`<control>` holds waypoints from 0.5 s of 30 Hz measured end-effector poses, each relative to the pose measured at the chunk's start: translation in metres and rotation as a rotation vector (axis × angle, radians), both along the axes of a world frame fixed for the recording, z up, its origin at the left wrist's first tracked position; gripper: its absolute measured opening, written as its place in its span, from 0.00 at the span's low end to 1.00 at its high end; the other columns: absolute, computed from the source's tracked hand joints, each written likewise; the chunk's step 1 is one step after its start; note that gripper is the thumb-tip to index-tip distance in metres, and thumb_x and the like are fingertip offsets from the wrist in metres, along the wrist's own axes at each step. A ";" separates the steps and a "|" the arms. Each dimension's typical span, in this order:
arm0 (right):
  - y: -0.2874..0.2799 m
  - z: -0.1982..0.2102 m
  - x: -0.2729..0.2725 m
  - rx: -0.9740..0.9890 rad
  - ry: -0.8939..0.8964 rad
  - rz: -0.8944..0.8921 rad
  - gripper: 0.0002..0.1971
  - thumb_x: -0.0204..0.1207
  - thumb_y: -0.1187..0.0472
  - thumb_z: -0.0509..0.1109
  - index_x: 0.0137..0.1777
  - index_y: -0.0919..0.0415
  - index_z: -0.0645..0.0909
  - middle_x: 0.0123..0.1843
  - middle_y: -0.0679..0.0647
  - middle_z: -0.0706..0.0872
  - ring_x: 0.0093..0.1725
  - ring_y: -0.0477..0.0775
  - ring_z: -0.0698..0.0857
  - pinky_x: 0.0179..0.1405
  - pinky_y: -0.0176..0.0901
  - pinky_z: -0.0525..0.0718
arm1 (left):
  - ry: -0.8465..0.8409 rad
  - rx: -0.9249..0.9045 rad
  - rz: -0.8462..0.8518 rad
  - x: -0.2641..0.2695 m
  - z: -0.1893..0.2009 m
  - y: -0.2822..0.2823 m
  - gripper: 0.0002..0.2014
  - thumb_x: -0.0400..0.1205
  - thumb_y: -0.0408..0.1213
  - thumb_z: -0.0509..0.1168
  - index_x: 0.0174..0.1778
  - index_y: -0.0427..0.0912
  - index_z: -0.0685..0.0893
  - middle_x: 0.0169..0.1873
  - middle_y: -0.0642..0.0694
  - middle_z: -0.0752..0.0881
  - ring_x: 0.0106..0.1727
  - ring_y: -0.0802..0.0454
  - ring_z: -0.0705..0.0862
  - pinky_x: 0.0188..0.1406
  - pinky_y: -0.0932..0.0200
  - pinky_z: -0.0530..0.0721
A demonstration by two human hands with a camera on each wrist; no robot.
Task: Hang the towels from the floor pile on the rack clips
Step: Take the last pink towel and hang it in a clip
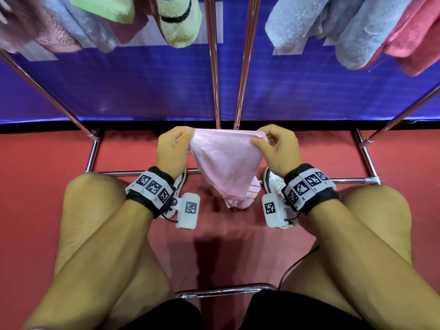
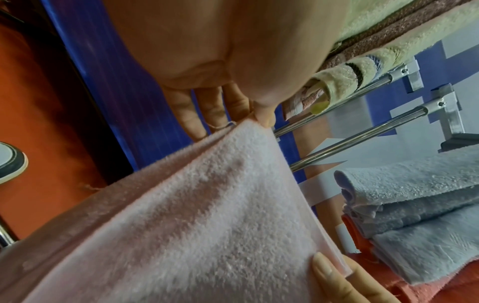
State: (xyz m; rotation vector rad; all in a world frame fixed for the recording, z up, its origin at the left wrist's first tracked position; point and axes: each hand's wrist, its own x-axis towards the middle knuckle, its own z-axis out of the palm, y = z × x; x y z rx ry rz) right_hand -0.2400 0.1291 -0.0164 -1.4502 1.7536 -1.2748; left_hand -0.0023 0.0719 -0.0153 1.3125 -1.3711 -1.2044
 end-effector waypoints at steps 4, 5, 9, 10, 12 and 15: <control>0.000 0.001 0.002 -0.017 -0.015 -0.029 0.10 0.75 0.62 0.73 0.37 0.49 0.78 0.35 0.44 0.82 0.34 0.42 0.74 0.37 0.32 0.73 | -0.001 -0.026 0.015 -0.001 -0.001 -0.002 0.15 0.83 0.41 0.64 0.44 0.30 0.86 0.34 0.40 0.82 0.38 0.49 0.79 0.41 0.47 0.82; 0.000 0.003 0.002 -0.012 -0.010 -0.036 0.09 0.76 0.62 0.73 0.37 0.50 0.78 0.35 0.44 0.81 0.33 0.42 0.73 0.36 0.31 0.72 | -0.007 -0.037 0.026 -0.002 -0.001 -0.003 0.16 0.82 0.43 0.65 0.43 0.31 0.86 0.33 0.40 0.81 0.37 0.49 0.78 0.41 0.45 0.83; 0.000 0.003 0.001 0.012 0.068 -0.079 0.07 0.76 0.61 0.73 0.37 0.56 0.80 0.29 0.43 0.76 0.30 0.41 0.71 0.34 0.28 0.70 | -0.040 -0.045 0.079 -0.006 -0.006 -0.004 0.21 0.78 0.50 0.67 0.38 0.31 0.84 0.29 0.41 0.79 0.34 0.50 0.76 0.43 0.33 0.85; 0.000 0.002 0.001 0.018 0.086 -0.097 0.06 0.75 0.61 0.73 0.37 0.57 0.81 0.28 0.44 0.75 0.29 0.42 0.71 0.34 0.30 0.71 | -0.052 -0.041 0.091 -0.008 -0.008 -0.003 0.21 0.78 0.51 0.67 0.36 0.32 0.84 0.28 0.41 0.79 0.33 0.50 0.76 0.43 0.32 0.85; -0.001 0.001 0.002 0.032 0.106 -0.127 0.04 0.74 0.61 0.72 0.39 0.58 0.82 0.28 0.50 0.77 0.29 0.43 0.72 0.37 0.36 0.75 | -0.081 -0.042 0.101 -0.012 -0.010 -0.001 0.20 0.78 0.51 0.67 0.34 0.35 0.84 0.27 0.43 0.79 0.32 0.51 0.76 0.41 0.31 0.86; -0.001 0.002 0.006 0.056 0.091 -0.107 0.04 0.73 0.64 0.68 0.46 0.58 0.80 0.27 0.50 0.77 0.30 0.48 0.73 0.41 0.41 0.75 | -0.106 -0.039 0.107 -0.020 -0.012 0.001 0.16 0.77 0.51 0.68 0.33 0.40 0.85 0.26 0.47 0.80 0.31 0.52 0.76 0.39 0.34 0.87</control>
